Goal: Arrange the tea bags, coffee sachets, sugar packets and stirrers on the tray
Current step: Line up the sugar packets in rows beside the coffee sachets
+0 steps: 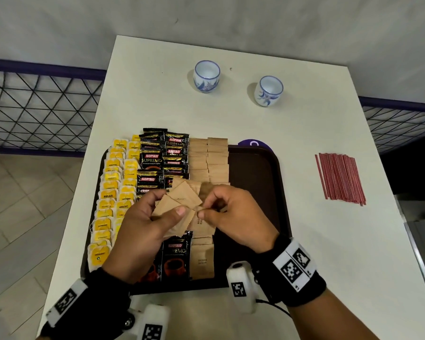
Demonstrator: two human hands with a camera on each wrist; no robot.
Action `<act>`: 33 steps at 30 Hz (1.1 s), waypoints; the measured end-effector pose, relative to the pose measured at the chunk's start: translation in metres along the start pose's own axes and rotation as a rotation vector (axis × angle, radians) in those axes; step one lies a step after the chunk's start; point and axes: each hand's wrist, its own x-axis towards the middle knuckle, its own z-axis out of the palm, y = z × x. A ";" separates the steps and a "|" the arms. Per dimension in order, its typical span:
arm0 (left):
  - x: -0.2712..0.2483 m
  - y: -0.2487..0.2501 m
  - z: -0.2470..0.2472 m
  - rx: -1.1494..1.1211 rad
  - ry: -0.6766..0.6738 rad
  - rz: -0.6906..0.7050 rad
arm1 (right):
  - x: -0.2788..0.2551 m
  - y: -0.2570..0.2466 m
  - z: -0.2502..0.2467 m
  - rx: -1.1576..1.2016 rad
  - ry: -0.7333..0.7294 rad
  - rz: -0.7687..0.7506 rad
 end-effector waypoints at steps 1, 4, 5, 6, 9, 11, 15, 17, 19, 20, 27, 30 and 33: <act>-0.001 0.000 0.001 0.023 -0.014 0.004 | 0.000 -0.001 0.000 -0.027 -0.017 -0.015; -0.001 0.001 0.004 0.035 -0.017 0.016 | -0.002 -0.002 -0.002 -0.067 -0.085 -0.021; -0.001 0.001 0.003 0.029 -0.009 0.020 | -0.003 -0.001 -0.004 -0.063 -0.083 -0.006; 0.000 0.002 0.001 0.021 0.000 0.022 | -0.004 0.002 -0.006 -0.047 -0.062 0.016; 0.003 0.003 -0.005 -0.001 0.012 0.022 | -0.006 0.017 -0.023 0.069 0.111 0.139; 0.002 0.004 -0.010 -0.013 0.017 0.017 | -0.008 0.027 -0.036 0.170 0.203 0.245; -0.002 0.002 -0.014 0.013 0.013 0.016 | -0.008 0.044 -0.046 0.221 0.223 0.432; -0.004 -0.001 -0.014 0.036 0.010 0.008 | -0.007 0.048 -0.044 0.255 0.204 0.484; -0.006 -0.003 -0.013 0.045 0.004 -0.006 | -0.005 0.048 -0.040 0.299 0.187 0.512; -0.007 -0.005 -0.013 0.048 0.003 -0.011 | -0.004 0.048 -0.038 0.319 0.179 0.521; -0.009 -0.008 -0.017 0.039 0.013 -0.031 | 0.002 0.041 -0.026 0.179 0.202 0.536; -0.009 -0.009 -0.017 0.029 0.015 -0.039 | 0.003 0.041 -0.022 0.083 0.223 0.534; -0.010 -0.010 -0.016 0.029 0.007 -0.037 | 0.006 0.040 -0.018 0.037 0.226 0.517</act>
